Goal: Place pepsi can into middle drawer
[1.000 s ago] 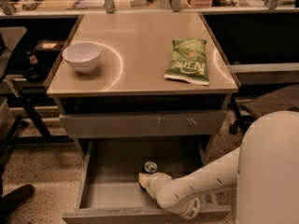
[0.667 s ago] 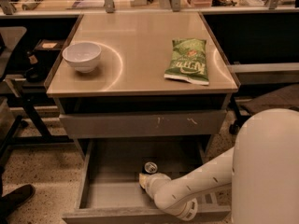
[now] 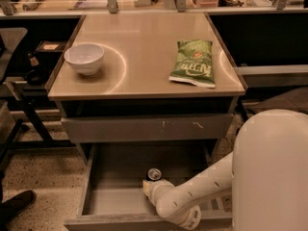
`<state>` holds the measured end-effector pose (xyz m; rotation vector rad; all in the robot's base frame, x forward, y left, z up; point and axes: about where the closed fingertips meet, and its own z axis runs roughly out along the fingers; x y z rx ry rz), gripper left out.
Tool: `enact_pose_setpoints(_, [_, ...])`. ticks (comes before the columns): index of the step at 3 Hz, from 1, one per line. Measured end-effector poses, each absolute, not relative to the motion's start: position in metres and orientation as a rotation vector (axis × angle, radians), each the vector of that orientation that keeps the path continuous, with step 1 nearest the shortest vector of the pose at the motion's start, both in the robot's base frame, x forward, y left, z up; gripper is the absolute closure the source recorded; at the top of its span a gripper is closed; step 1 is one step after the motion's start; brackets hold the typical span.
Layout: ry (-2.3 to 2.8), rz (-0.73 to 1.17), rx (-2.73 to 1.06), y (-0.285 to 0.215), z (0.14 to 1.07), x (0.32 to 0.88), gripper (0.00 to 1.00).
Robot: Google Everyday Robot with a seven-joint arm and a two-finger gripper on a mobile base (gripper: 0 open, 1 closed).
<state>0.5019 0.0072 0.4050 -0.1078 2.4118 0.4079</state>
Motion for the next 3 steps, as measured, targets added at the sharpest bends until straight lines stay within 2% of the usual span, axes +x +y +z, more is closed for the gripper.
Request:
enact_pose_setpoints(1, [2.412,0.408,-0.108,0.0072,0.405,0.5019,0.81])
enact_pose_setpoints(3, [2.412,0.408,-0.108,0.0072,0.405,0.5019,0.36])
